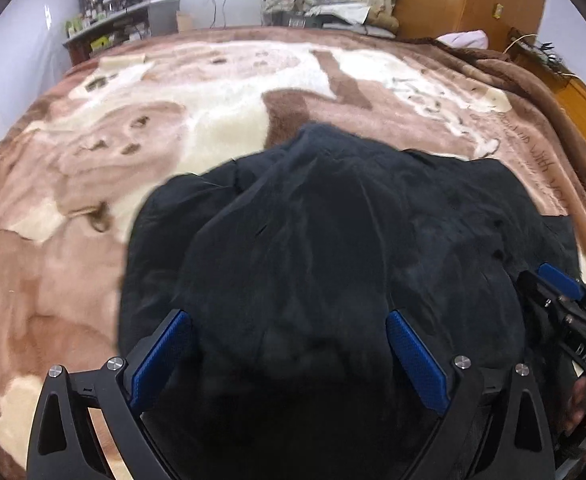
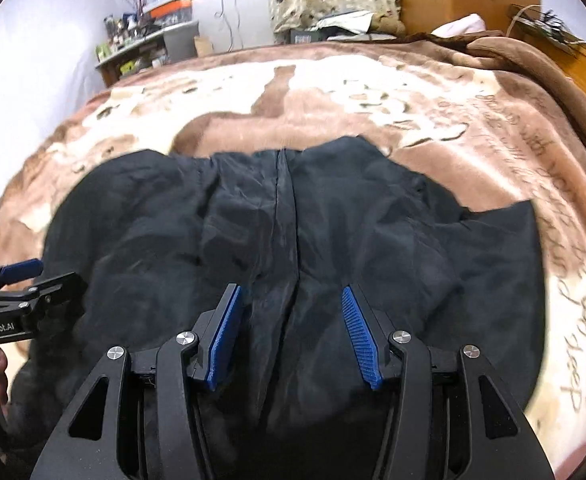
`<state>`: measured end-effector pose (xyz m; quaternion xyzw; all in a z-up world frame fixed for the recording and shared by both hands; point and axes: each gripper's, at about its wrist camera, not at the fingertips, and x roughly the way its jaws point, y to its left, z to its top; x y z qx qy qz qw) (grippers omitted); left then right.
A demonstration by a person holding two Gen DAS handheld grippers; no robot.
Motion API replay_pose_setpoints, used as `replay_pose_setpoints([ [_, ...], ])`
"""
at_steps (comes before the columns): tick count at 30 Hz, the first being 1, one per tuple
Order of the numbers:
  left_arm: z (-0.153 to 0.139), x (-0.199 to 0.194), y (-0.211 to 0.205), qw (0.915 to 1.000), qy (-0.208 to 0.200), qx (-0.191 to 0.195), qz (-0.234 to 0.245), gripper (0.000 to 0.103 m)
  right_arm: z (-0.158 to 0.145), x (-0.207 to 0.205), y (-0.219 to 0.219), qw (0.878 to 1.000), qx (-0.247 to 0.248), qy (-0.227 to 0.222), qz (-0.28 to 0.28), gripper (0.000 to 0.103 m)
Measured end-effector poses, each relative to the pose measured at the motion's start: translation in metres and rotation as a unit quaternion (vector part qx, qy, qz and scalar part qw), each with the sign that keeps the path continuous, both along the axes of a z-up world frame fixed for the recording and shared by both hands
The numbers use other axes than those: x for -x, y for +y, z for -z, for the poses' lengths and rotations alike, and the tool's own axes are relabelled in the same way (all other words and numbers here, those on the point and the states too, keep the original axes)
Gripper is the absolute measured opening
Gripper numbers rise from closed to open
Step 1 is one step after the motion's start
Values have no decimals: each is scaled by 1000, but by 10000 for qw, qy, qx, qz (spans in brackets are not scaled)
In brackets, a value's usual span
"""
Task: Fold large clothes
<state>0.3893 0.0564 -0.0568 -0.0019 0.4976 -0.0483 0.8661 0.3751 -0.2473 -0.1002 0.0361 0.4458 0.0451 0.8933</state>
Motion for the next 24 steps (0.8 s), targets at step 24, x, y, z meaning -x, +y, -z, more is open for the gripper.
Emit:
replay_pose_setpoints([
  [24, -115, 240, 114, 9970, -591, 300, -397, 99, -126, 239, -30, 9966, 140, -807, -51, 54],
])
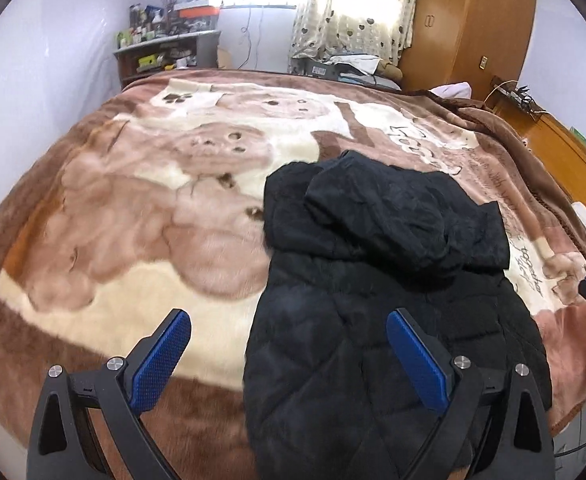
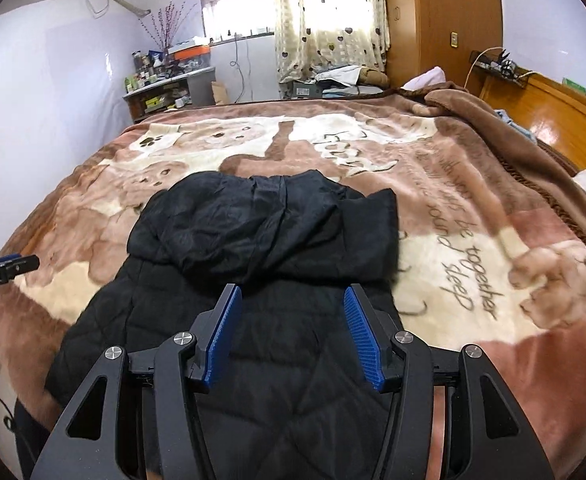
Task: Fold large clothes
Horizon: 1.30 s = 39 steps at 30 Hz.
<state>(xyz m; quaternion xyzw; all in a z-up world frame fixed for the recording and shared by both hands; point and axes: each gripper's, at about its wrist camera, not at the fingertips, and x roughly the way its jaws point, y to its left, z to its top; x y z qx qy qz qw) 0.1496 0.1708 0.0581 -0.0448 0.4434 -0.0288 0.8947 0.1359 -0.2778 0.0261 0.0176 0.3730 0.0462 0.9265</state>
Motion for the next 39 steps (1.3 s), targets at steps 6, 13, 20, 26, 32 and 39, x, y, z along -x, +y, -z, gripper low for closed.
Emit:
replay_pose_setpoints([
  [6, 18, 43, 21, 9998, 141, 57, -154, 99, -6, 48, -12, 9999, -31, -69, 73, 55],
  [13, 46, 71, 43, 9982, 311, 367, -346, 99, 6, 106, -39, 9979, 302, -54, 576, 60],
  [20, 78, 81, 25, 9982, 546, 233, -78, 99, 62, 128, -62, 9933, 271, 537, 990, 61],
  [26, 110, 80, 13, 9955, 895, 308, -90, 99, 106, 126, -66, 9900, -35, 957, 1034, 65],
  [32, 128, 75, 7, 9929, 1140, 322, -72, 99, 130, 116, -68, 9868, -118, 1202, 1082, 73],
  [39, 142, 73, -2, 9904, 1341, 305, -98, 75, 152, 100, -65, 9830, -197, 1494, 1045, 73],
])
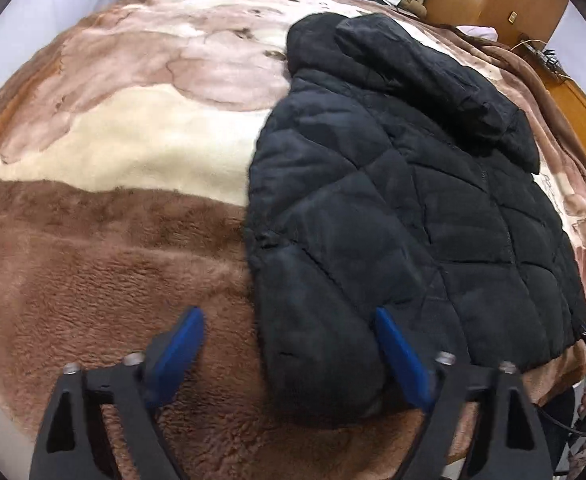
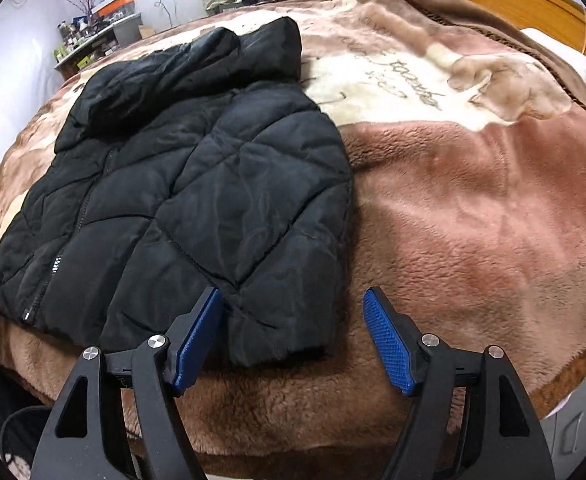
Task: Fold large clothes
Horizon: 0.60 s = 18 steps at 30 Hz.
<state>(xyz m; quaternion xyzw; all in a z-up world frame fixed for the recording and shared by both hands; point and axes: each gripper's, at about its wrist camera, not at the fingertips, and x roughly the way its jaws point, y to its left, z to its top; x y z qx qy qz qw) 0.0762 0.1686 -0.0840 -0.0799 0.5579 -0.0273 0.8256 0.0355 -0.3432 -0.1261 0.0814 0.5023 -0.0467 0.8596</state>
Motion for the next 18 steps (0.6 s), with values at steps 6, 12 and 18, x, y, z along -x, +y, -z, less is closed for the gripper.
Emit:
replay_pose_setpoints([
  [6, 0, 0, -13, 9999, 23, 23, 122, 54, 2, 0, 1, 9997, -198, 43, 140, 62],
  [12, -13, 6, -21, 9994, -163, -203, 210, 33, -4, 7, 12, 9998, -122, -52, -113, 34],
  [18, -36, 16, -20, 9987, -432, -76, 246, 27, -23, 15, 10, 9988, -267, -387, -139, 19],
])
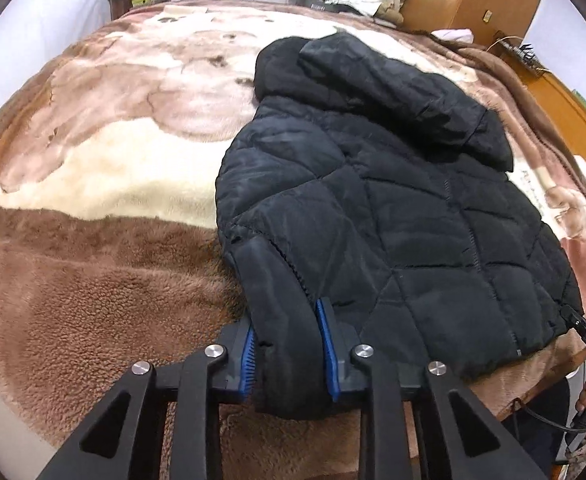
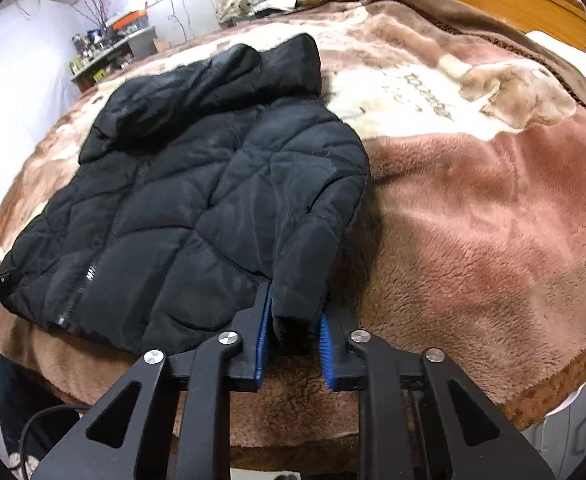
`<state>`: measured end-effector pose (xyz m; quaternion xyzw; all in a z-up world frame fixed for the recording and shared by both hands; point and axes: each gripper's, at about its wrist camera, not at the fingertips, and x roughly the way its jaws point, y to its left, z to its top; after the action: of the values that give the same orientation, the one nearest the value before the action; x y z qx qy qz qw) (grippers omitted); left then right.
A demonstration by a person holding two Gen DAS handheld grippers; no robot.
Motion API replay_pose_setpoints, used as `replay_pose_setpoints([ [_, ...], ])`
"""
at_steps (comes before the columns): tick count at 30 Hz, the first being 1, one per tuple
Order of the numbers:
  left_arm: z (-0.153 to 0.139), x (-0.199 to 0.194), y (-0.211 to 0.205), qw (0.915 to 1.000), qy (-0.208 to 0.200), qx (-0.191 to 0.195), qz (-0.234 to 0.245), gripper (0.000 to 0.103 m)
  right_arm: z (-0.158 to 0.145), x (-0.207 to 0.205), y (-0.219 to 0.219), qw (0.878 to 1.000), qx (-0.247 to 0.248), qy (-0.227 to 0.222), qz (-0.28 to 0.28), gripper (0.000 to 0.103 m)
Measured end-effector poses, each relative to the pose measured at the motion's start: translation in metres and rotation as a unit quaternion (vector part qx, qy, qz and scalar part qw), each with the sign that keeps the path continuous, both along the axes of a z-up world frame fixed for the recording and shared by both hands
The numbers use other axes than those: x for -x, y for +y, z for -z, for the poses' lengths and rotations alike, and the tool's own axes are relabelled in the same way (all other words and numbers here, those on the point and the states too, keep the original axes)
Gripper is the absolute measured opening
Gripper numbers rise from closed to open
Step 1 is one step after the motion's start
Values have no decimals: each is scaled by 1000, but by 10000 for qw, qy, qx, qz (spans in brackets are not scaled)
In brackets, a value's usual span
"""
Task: Fold large clothes
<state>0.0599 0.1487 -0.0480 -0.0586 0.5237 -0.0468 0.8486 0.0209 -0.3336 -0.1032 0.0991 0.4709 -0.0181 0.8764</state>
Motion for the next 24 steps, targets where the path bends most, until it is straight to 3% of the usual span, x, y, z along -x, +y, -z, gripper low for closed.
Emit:
replay_pose_setpoints([
  [14, -48, 34, 9, 9989, -325, 194, 261, 24, -49, 33, 5, 9985, -13, -461, -286, 14],
  [24, -81, 76, 6, 9962, -593, 65, 634, 23, -81, 74, 6, 9966, -15, -744, -362, 14],
])
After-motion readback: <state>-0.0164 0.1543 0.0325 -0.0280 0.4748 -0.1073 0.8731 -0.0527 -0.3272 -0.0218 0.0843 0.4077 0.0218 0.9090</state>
